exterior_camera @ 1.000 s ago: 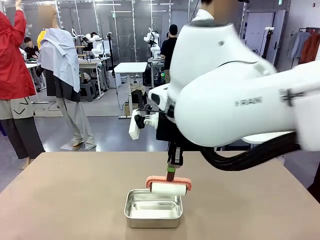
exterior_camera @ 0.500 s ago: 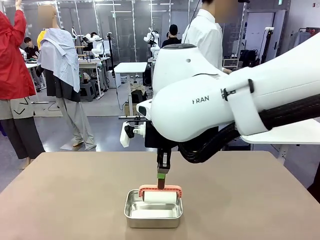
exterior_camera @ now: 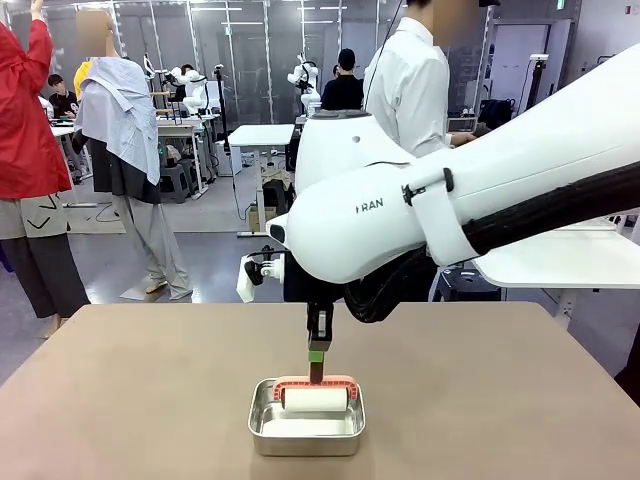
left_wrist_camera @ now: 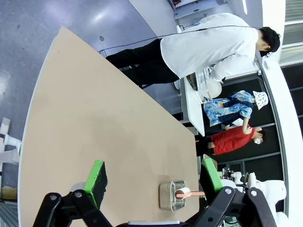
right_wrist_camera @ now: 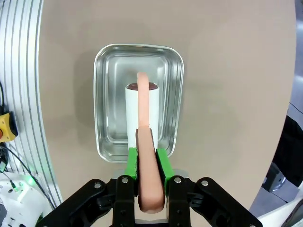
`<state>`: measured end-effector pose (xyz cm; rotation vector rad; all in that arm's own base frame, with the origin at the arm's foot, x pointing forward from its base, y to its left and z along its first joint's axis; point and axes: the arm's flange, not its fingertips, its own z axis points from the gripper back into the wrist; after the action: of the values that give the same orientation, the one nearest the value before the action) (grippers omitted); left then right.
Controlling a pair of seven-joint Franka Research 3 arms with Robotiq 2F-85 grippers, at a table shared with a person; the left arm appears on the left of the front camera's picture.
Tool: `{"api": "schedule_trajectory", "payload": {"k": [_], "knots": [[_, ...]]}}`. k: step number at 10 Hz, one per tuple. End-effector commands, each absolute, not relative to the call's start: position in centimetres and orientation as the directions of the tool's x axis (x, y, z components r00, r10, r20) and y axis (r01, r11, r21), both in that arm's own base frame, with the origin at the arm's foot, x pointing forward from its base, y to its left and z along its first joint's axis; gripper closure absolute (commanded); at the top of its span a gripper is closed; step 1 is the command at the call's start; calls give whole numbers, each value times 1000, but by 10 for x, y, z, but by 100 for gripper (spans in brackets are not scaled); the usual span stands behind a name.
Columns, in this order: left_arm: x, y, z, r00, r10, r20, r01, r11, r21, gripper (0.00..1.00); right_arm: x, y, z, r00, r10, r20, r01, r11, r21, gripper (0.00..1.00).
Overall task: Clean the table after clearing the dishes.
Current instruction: Place the Lint Roller back on top of the Airtight Container.
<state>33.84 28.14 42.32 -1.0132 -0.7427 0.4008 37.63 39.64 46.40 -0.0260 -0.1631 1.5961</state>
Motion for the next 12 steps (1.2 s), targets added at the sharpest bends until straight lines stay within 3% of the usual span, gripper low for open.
{"api": "schedule_trajectory", "payload": {"k": [1, 7, 8, 9, 10, 11, 12], "knots": [[337, 283, 427, 690, 630, 356, 28, 468, -883, 0, 389, 402, 454, -54, 996, 77, -995, -47, -85, 78], [337, 283, 427, 690, 630, 356, 28, 468, -883, 0, 425, 388, 413, -23, 998, 53, -998, -20, -60, 78], [337, 283, 427, 690, 630, 356, 28, 468, -883, 0, 424, 387, 415, -25, 998, 57, -998, -21, -63, 47], [337, 283, 427, 690, 630, 356, 28, 468, -883, 0, 423, 386, 419, -31, 998, 57, -997, -27, -68, 45], [337, 283, 427, 690, 630, 356, 28, 468, -883, 0, 421, 386, 421, -33, 998, 62, -997, -29, -70, 13], [337, 283, 427, 690, 630, 356, 28, 468, -883, 0, 422, 385, 423, -30, 998, 63, -997, -25, -71, 11], [337, 283, 427, 690, 630, 356, 28, 468, -883, 0, 423, 384, 422, -13, 998, 58, -998, -9, -67, 0]]}}
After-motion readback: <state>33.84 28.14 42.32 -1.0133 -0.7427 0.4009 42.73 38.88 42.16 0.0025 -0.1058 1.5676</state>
